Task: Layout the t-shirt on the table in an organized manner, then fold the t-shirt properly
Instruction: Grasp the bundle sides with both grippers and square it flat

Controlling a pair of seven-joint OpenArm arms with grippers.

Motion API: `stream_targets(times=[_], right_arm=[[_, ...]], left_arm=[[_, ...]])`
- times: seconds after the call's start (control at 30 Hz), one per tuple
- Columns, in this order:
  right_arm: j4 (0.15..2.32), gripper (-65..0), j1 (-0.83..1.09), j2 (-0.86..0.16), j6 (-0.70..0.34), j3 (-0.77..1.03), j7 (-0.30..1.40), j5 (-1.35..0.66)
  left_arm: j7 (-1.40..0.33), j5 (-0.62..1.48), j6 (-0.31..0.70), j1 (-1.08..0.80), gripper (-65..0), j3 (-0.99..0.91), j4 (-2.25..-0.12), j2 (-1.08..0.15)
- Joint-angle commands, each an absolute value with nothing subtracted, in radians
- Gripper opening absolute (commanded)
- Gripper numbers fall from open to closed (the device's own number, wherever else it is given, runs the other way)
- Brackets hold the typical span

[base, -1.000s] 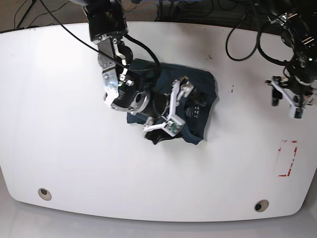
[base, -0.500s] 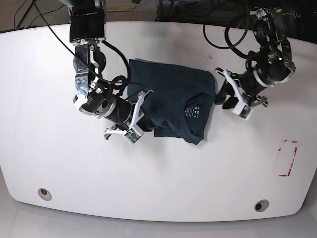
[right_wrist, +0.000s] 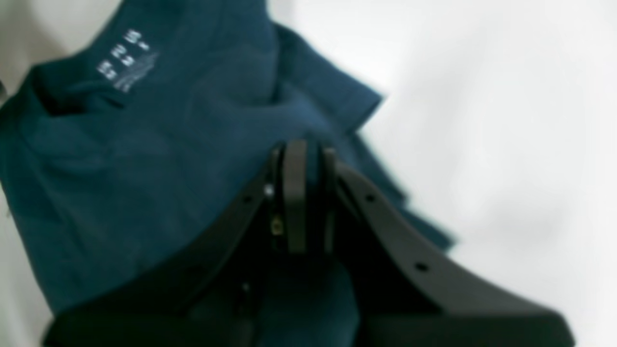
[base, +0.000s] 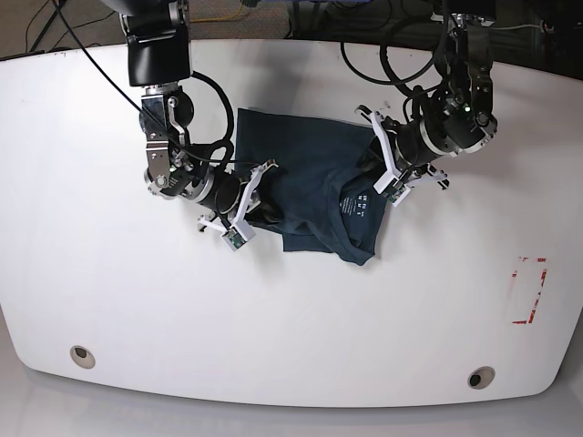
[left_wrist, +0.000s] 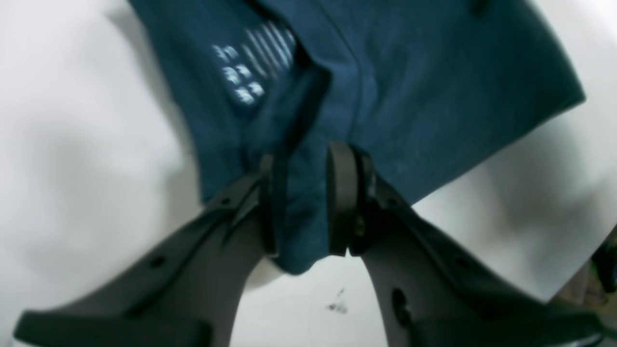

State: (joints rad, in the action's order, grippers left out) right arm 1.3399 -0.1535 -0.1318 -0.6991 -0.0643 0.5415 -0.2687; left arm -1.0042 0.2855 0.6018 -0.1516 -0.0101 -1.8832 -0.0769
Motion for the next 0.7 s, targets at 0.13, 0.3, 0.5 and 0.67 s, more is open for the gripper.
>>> stream_targets(times=[0.13, 0.3, 0.5, 0.67], right_arm=[[1.204, -61.5, -0.191, -0.143, -0.698, -0.059, 0.395, -0.282], [1.176, -61.5, -0.193, -0.166, -0.698, -0.058, 0.363, -0.282], [1.219, -61.5, -0.139, -0.17, -0.698, -0.051, 0.361, -0.283], [1.28, -61.5, -0.077, -0.17, -0.698, -0.051, 0.36, -0.283]], left_arm=[[-0.932, 0.254, 0.604, -0.119, -53.2, -0.012, -1.753, -0.093], [-0.909, 0.259, 0.604, -0.081, -53.2, -0.008, -1.63, -0.136], [-0.906, 0.257, 0.604, 0.016, -53.2, -0.008, -1.517, -0.137], [-0.905, 0.257, 0.604, 0.113, -53.1, -0.008, -1.425, -0.136]])
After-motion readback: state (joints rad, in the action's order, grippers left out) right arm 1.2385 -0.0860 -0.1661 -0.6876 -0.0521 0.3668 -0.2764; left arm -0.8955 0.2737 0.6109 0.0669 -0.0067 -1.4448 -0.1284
